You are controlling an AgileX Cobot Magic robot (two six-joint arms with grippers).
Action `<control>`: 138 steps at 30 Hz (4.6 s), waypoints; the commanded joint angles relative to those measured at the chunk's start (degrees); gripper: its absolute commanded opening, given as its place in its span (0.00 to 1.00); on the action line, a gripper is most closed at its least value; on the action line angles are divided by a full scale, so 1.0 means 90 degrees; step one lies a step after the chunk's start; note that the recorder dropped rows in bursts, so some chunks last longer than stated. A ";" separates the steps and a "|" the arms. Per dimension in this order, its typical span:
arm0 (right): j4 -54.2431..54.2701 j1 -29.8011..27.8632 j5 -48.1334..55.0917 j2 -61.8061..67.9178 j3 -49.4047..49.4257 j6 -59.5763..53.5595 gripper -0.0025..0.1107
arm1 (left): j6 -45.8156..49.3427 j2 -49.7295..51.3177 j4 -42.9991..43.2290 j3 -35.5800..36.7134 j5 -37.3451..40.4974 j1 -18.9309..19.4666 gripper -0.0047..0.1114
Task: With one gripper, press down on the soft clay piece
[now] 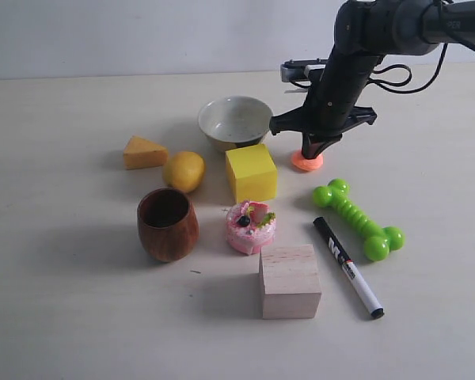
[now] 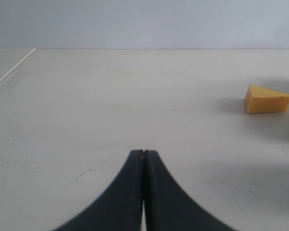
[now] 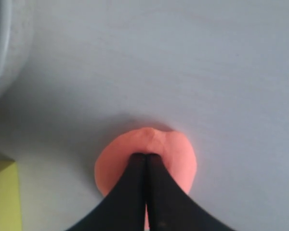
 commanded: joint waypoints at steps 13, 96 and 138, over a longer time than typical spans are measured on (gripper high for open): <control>-0.0231 0.0005 0.0228 0.0508 0.0177 -0.0002 0.02 | -0.0011 -0.0043 -0.0014 0.0000 -0.0051 -0.0035 0.04; 0.0100 0.0005 -0.0226 -0.0459 0.0177 -0.0178 0.02 | -0.0011 -0.0043 -0.0014 0.0000 -0.0051 -0.0035 0.04; 0.1152 -0.0070 -0.1835 -0.7065 0.4513 -0.0309 0.02 | -0.0011 -0.0043 -0.0014 0.0000 -0.0051 -0.0035 0.04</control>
